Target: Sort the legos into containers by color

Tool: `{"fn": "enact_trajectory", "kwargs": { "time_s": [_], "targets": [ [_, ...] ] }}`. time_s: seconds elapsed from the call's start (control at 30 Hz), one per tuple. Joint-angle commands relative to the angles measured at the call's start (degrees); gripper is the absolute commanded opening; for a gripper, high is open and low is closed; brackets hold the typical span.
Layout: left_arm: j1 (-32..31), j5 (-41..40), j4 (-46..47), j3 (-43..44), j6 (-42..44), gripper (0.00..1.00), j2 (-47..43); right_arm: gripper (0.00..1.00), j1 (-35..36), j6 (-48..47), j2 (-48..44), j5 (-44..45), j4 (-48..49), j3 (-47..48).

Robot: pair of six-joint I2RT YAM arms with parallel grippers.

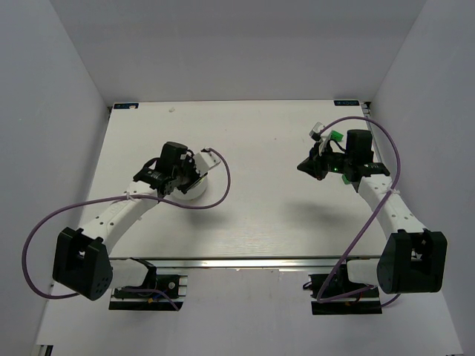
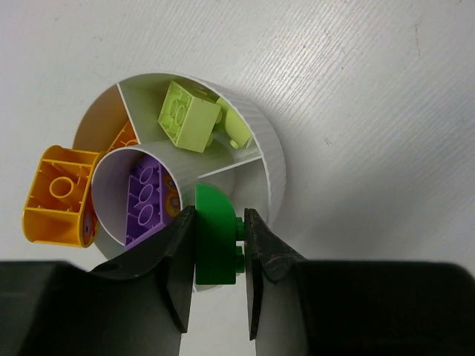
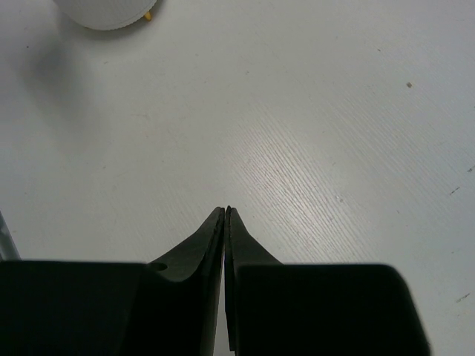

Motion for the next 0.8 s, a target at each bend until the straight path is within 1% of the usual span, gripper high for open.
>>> {"fn": "enact_trajectory", "kwargs": {
  "time_s": [0.0, 0.13, 0.17, 0.2, 0.27, 0.3, 0.33, 0.37, 0.4, 0.63, 0.7, 0.77],
  "targets": [
    [0.21, -0.47, 1.77, -0.71, 1.36, 0.0, -0.2, 0.08, -0.27, -0.39, 0.24, -1.24, 0.77, -0.19],
    [0.21, -1.43, 1.77, -0.63, 1.09, 0.0, 0.68, 0.08, -0.45, -0.57, 0.16, -1.24, 0.68, -0.1],
    [0.21, -1.61, 1.77, -0.54, 1.09, 0.15, 0.77, 0.08, -0.54, -0.57, 0.16, -1.24, 0.51, -0.1],
    [0.21, -2.05, 1.86, -0.54, 0.75, 0.28, 0.68, 0.09, -0.36, -0.65, 0.16, -1.33, 0.42, 0.07],
    [0.21, -2.23, 1.77, -0.45, 0.57, 0.4, 0.34, 0.1, -0.54, -0.83, 0.24, -1.68, -0.02, 0.25],
    [0.21, -2.66, 1.86, -0.36, 0.22, 0.54, -0.02, 0.12, -0.36, -0.83, 0.24, -1.77, -0.02, 0.25],
    [0.21, -2.67, 1.77, -0.28, 0.21, 0.6, -0.11, 0.12, -0.36, -0.83, 0.42, -1.77, -0.2, 0.34],
    [0.21, -2.75, 1.6, -0.19, 0.13, 0.63, -0.37, 0.13, -0.36, -0.83, 0.42, -1.86, -0.2, 0.34],
    [0.21, -2.84, 1.59, -0.19, -0.22, 0.65, -0.89, 0.13, -0.45, -0.83, 0.42, -1.86, -0.29, 0.34],
    [0.21, -0.12, 0.89, 2.27, -3.12, 0.66, -4.84, 0.14, -0.36, -1.27, 0.6, -0.54, -0.64, 0.78],
    [0.21, 2.07, 0.8, 3.59, -5.48, 0.66, -6.34, 0.14, -0.36, -1.62, 0.25, 1.82, -0.38, 1.13],
    [0.21, 5.05, 1.59, 3.42, -8.47, 0.61, -9.24, 0.14, -0.36, -1.53, -0.98, 6.56, 0.85, 0.78]
  ]
}}
